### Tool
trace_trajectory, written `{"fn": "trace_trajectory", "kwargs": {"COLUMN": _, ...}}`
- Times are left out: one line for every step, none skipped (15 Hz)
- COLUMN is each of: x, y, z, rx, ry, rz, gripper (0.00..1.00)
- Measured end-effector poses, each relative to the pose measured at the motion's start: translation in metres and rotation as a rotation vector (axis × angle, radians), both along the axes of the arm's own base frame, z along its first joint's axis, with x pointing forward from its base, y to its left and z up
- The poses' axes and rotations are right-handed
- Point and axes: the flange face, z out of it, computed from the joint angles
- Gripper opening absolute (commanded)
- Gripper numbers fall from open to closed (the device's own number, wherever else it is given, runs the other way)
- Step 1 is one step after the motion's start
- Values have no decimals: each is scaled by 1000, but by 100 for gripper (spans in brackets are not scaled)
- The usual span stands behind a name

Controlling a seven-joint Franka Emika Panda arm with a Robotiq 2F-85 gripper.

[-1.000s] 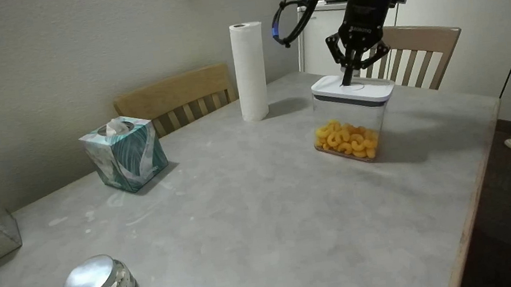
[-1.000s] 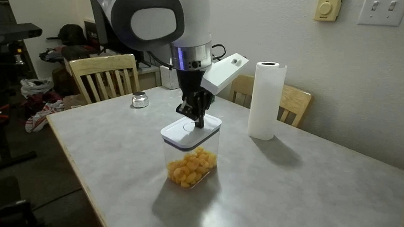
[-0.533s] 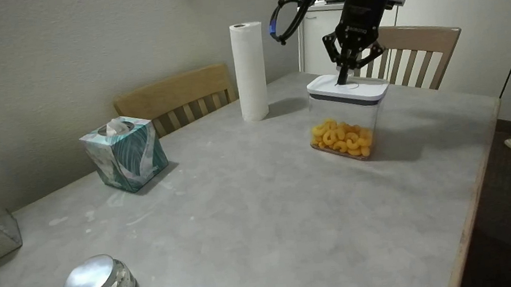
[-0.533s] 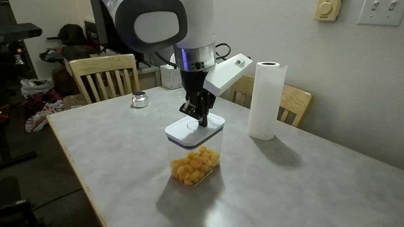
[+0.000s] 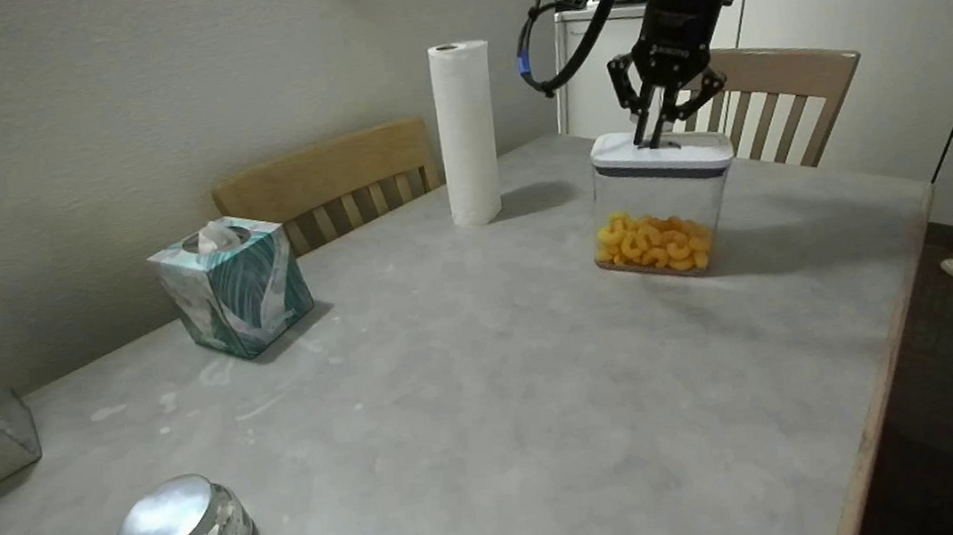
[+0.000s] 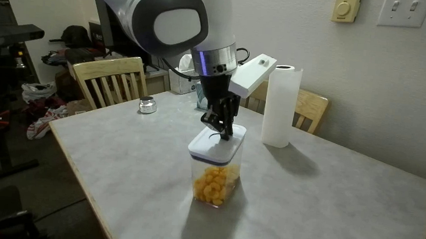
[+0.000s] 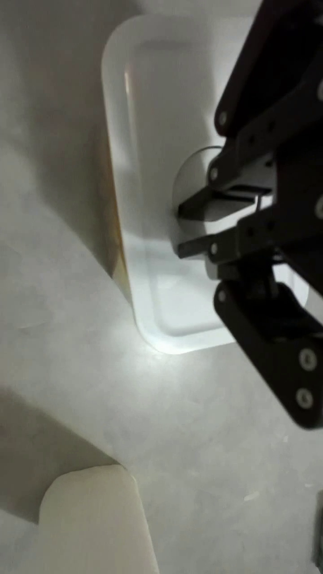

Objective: Put the white lid on top of the clear food container

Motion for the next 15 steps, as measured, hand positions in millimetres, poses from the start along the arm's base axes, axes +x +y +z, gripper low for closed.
{"fn": "trace_trajectory", "kwargs": {"x": 1, "y": -4, "z": 1, "rx": -25, "ry": 4, "rz": 10, "gripper": 58}}
{"fn": "trace_trajectory", "kwargs": {"x": 2, "y": -8, "z": 0, "rx": -48, "ry": 9, "rz": 20, "gripper": 66}}
{"fn": "trace_trajectory", "kwargs": {"x": 2, "y": -12, "z": 0, "rx": -67, "ry": 13, "rz": 28, "gripper": 73}}
{"fn": "trace_trajectory", "kwargs": {"x": 3, "y": -14, "z": 0, "rx": -84, "ry": 16, "rz": 36, "gripper": 81}}
{"fn": "trace_trajectory", "kwargs": {"x": 5, "y": -17, "z": -1, "rx": -98, "ry": 19, "rz": 45, "gripper": 87}}
{"fn": "trace_trajectory", "kwargs": {"x": 7, "y": -18, "z": -2, "rx": -109, "ry": 22, "rz": 53, "gripper": 95}}
{"fn": "trace_trajectory", "kwargs": {"x": 9, "y": -18, "z": -3, "rx": -119, "ry": 26, "rz": 59, "gripper": 100}}
{"fn": "trace_trajectory", "kwargs": {"x": 11, "y": -18, "z": -5, "rx": -128, "ry": 28, "rz": 65, "gripper": 100}}
{"fn": "trace_trajectory", "kwargs": {"x": 14, "y": -18, "z": -6, "rx": -135, "ry": 29, "rz": 70, "gripper": 100}}
{"fn": "trace_trajectory", "kwargs": {"x": 17, "y": -18, "z": -8, "rx": -137, "ry": 30, "rz": 72, "gripper": 100}}
{"fn": "trace_trajectory", "kwargs": {"x": 21, "y": -18, "z": -10, "rx": -138, "ry": 29, "rz": 73, "gripper": 100}}
{"fn": "trace_trajectory", "kwargs": {"x": 25, "y": -18, "z": -10, "rx": -139, "ry": 26, "rz": 71, "gripper": 100}}
{"fn": "trace_trajectory", "kwargs": {"x": 29, "y": -18, "z": -10, "rx": -139, "ry": 22, "rz": 67, "gripper": 100}}
{"fn": "trace_trajectory", "kwargs": {"x": 34, "y": -18, "z": -10, "rx": -139, "ry": 16, "rz": 62, "gripper": 100}}
{"fn": "trace_trajectory", "kwargs": {"x": 39, "y": -18, "z": -10, "rx": -139, "ry": 12, "rz": 57, "gripper": 100}}
